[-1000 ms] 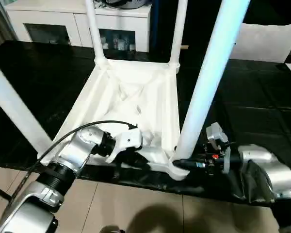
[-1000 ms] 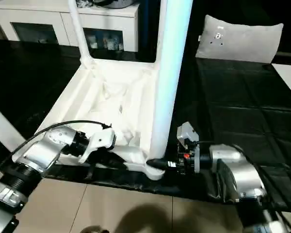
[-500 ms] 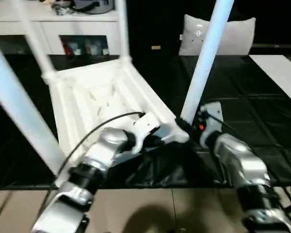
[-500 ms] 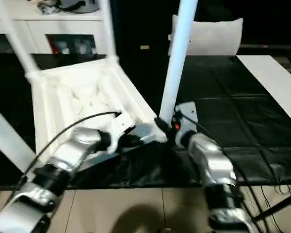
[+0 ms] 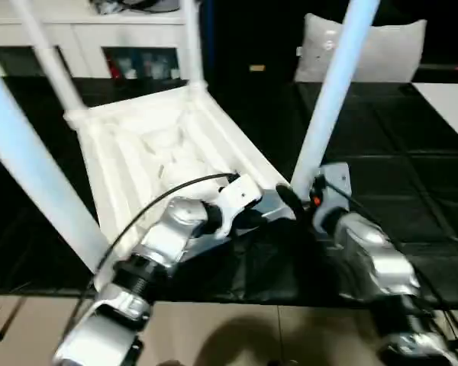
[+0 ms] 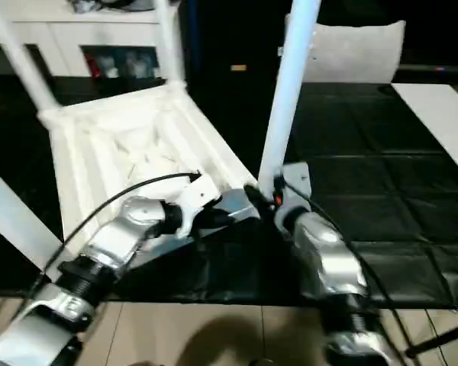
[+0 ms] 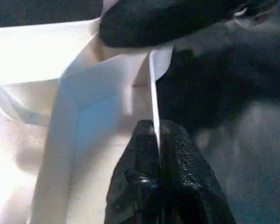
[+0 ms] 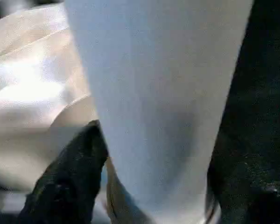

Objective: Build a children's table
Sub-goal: Rotate leg to tighten

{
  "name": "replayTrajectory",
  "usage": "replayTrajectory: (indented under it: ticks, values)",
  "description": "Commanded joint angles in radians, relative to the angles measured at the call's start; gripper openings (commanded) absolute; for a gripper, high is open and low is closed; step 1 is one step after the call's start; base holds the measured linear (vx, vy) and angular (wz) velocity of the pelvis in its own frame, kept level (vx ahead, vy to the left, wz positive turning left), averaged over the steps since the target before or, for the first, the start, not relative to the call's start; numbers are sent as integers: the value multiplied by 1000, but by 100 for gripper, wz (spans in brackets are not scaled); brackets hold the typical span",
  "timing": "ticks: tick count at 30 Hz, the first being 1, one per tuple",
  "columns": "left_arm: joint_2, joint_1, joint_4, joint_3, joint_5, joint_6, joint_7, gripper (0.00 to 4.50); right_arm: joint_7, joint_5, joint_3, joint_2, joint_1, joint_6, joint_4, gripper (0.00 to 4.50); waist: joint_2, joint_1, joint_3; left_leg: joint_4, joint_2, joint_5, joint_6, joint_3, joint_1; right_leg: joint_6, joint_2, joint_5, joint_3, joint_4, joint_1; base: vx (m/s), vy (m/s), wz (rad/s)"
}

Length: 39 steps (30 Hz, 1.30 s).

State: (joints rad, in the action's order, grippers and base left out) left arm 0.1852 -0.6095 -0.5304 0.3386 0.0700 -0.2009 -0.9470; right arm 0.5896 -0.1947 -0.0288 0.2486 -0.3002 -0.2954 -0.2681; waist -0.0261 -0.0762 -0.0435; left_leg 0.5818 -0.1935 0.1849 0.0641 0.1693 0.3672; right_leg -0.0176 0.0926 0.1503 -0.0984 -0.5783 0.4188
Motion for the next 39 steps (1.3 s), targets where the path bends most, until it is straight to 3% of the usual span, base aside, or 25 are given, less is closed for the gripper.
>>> replayTrajectory:
  ticks: [1,2,4,6,9,10,11,16,20,22,23,25,27,31,32,35,36,37,38,39]
  values:
    - [29,-12,15,16,-25,116,-97,0,120,-60,-3,44,43,-15,98,384,11,-7,68,-56,-30,139,-118,0,-3,-198,52,180,47,58,-73,0,0,0]
    - [29,-12,15,16,-25,116,-97,0,120,-60,-3,44,43,-15,98,384,11,-7,68,-56,-30,139,-118,0,-3,-198,52,180,47,58,-73,0,0,0]
    - [75,-9,2,32,-34,177,-189,0,225,-113,-18,128,118,-53,182,402,12,-18,64,-61,-34,184,-92,-1,-10,-175,55,250,49,62,-68,0,0,0]
    - [132,-20,-29,66,-20,267,-285,0,318,-154,-42,207,189,-74,242,421,13,-27,62,-63,-35,207,-91,-1,-13,-152,53,282,51,71,-67,0,0,0]
    - [142,-32,-56,60,-42,323,-347,0,357,-185,-59,246,225,-88,267,442,14,-32,59,-67,-32,232,-68,-2,-10,-140,57,346,49,75,-66,0,0,0]
    - [142,-35,-63,55,-50,332,-363,0,366,-191,-62,254,233,-93,272,442,15,-36,59,-65,-33,245,-61,0,-16,-134,58,371,49,78,-61,0,0,0]
    - [144,-47,-87,43,-68,365,-403,0,384,-205,-73,274,254,-103,290,442,17,-34,57,-66,-32,244,-61,1,-15,-134,57,377,49,80,-62,0,0,0]
    - [153,-96,-212,25,-44,551,-359,0,350,-241,-112,265,306,-87,357,442,27,-43,61,-64,-33,220,-59,-1,-10,-113,60,372,48,76,-63,0,0,0]
    - [155,-102,-253,-13,-62,613,-340,0,347,-282,-118,251,356,-110,437,442,30,-40,62,-64,-34,201,-63,-3,-4,-109,62,349,48,72,-66,0,0,0]
    - [162,-100,-260,-27,-70,633,-347,53,343,-287,-115,244,369,-112,456,450,30,-39,65,-63,-34,182,-65,-3,-3,-117,62,321,48,66,-67,0,0,0]
    - [168,-100,-268,-41,-79,638,-350,53,336,-292,-114,238,375,-112,466,450,33,-39,64,-63,-34,177,-67,-3,-1,-120,62,313,48,66,-66,0,0,0]
    - [180,-95,-270,-56,-92,637,-361,67,309,-287,-115,224,369,-111,471,450,32,-39,63,-63,-34,175,-65,-2,-1,-130,63,305,48,64,-65,0,0,0]
    - [186,-83,-258,-73,-120,631,-380,89,287,-289,-112,213,363,-128,478,450,32,-36,57,-68,-34,206,-49,-2,-3,-127,63,358,46,69,-64,0,0,0]
    - [199,-19,-158,-107,-202,586,-397,111,263,-328,-97,195,363,-171,510,450,33,-32,51,-73,-39,265,-27,-5,-13,-111,67,445,47,79,-59,0,0,0]
    - [198,15,-106,-132,-235,560,-386,123,254,-324,-82,186,378,-168,532,450,36,-32,50,-74,-41,266,-23,-5,-10,-110,69,440,50,76,-60,0,0,0]
    - [178,108,75,-218,-318,415,-249,141,218,-317,-66,161,402,-167,579,450,26,-32,52,-75,-43,273,-12,-6,-12,-118,69,420,51,71,-60,0,0,0]
    - [178,108,75,-218,-318,415,-249,147,218,-317,-66,161,402,-167,579,450,30,-28,51,-77,-44,274,-11,-5,-10,-128,64,394,51,70,-59,0,0,0]
    - [156,174,176,-269,-348,321,-128,156,170,-289,-49,140,413,-166,606,450,30,-28,50,-76,-42,284,-9,-4,-12,-124,62,404,50,72,-58,0,0,0]
    - [137,225,239,-299,-355,266,-45,156,136,-250,-24,132,418,-167,617,450,16,-26,47,-78,-47,305,6,-7,-12,-132,61,401,51,68,-58,0,0,0]
    - [131,244,260,-308,-357,249,-18,174,124,-234,-14,129,420,-167,620,450,22,-22,44,-79,-46,321,10,-7,-11,-128,60,421,48,72,-57,0,0,0]
